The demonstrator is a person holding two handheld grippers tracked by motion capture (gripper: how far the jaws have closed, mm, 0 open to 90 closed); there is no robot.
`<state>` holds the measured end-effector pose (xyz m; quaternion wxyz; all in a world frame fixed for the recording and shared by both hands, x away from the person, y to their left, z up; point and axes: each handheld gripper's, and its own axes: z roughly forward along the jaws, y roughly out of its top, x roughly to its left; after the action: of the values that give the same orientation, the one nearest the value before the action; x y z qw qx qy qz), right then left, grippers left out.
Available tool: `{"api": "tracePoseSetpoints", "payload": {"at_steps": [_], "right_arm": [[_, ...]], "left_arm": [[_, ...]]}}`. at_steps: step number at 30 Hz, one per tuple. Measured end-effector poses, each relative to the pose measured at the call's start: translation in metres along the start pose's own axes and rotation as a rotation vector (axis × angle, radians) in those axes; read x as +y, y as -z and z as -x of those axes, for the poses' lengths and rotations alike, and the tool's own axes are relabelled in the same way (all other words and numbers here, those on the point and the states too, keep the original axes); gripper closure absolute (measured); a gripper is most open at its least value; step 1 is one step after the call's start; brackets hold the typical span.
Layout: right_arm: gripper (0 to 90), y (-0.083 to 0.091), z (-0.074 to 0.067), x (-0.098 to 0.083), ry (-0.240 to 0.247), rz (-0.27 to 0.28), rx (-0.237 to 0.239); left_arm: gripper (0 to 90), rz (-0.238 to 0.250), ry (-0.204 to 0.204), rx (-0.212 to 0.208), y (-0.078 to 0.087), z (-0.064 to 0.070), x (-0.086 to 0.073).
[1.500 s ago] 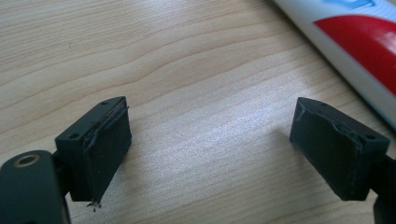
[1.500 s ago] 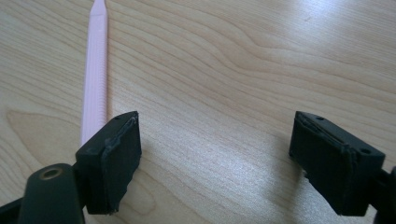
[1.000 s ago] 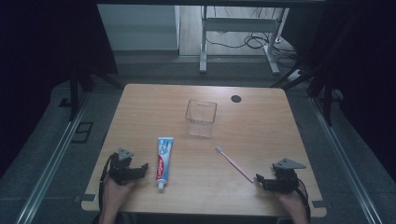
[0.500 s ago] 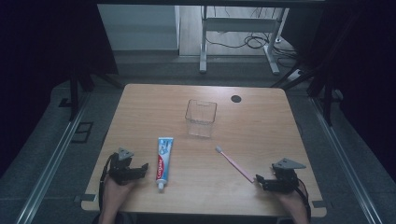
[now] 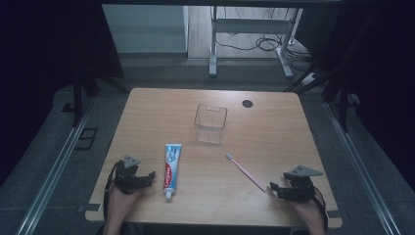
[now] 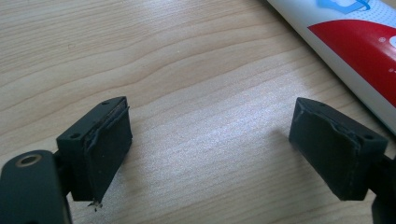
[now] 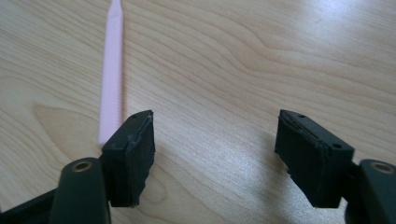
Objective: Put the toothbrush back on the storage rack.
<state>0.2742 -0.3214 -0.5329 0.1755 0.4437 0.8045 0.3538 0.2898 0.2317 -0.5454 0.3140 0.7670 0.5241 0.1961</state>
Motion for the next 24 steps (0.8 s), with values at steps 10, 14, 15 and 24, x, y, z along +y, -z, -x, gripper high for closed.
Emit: {"api": "tracePoseSetpoints", "payload": {"at_steps": [10,14,15,24], "right_arm": [[37.1,0.005,-0.005,0.006,-0.008,-0.001,0.047],[38.5,0.005,-0.007,0.008,-0.008,-0.009,0.056],[38.5,0.005,-0.008,0.009,-0.008,-0.01,0.058],[52.4,0.006,-0.02,0.016,0.006,-0.01,0.121]], "left_arm": [[13.1,0.0,-0.002,0.0,0.0,0.0,0.0],[13.1,0.0,-0.003,0.0,0.0,0.0,0.0],[13.1,0.0,-0.002,0.0,0.0,0.0,0.0],[13.0,0.0,-0.002,0.0,0.0,0.0,0.0]]}}
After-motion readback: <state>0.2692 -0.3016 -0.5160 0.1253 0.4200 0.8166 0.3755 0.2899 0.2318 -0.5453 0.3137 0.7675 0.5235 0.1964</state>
